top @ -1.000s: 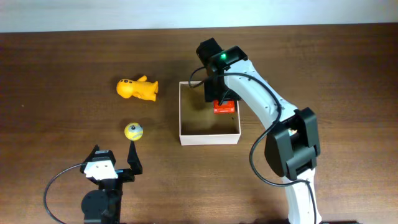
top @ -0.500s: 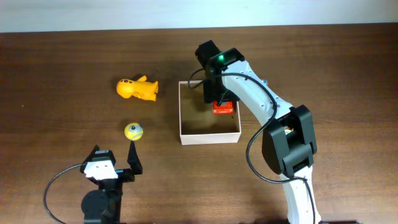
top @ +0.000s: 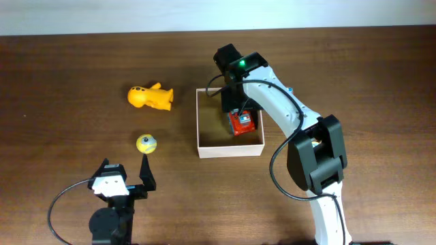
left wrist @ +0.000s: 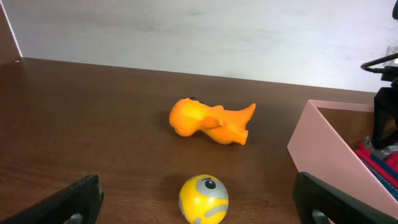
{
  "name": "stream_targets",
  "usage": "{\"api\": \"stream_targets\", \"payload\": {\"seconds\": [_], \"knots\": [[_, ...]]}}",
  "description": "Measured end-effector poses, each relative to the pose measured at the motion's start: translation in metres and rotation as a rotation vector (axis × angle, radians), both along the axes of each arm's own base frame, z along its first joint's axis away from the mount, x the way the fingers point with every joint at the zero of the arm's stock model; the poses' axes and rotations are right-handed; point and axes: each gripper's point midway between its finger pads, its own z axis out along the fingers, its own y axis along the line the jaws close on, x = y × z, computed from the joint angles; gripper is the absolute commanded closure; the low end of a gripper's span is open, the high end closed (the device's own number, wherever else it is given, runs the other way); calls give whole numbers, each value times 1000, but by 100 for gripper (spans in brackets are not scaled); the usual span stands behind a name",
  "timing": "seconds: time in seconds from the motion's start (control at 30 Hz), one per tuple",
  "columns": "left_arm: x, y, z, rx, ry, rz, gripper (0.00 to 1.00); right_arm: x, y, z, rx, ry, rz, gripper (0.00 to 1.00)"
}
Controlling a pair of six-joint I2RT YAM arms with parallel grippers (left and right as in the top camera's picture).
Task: Pack container
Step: 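Lower the tank truck into the box and open the right gripper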
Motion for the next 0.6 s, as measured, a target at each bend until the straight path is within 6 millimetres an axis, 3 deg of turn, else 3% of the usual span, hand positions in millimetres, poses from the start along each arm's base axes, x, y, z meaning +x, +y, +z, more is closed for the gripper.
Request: {"api": "stream_targets", "payload": {"seconds": [0.2,0.4,0.5,0.6], "knots": [[0,0,0,0,0,0,1,-2,3,4,15,15,24,26],[0,0,0,0,0,0,1,6,11,47,54,-23,41,27],[0,0,0,0,0,0,1,11,17,72,86,-60,61,39],[0,0,0,0,0,0,1,10,28,84,128,-72,95,51]]}}
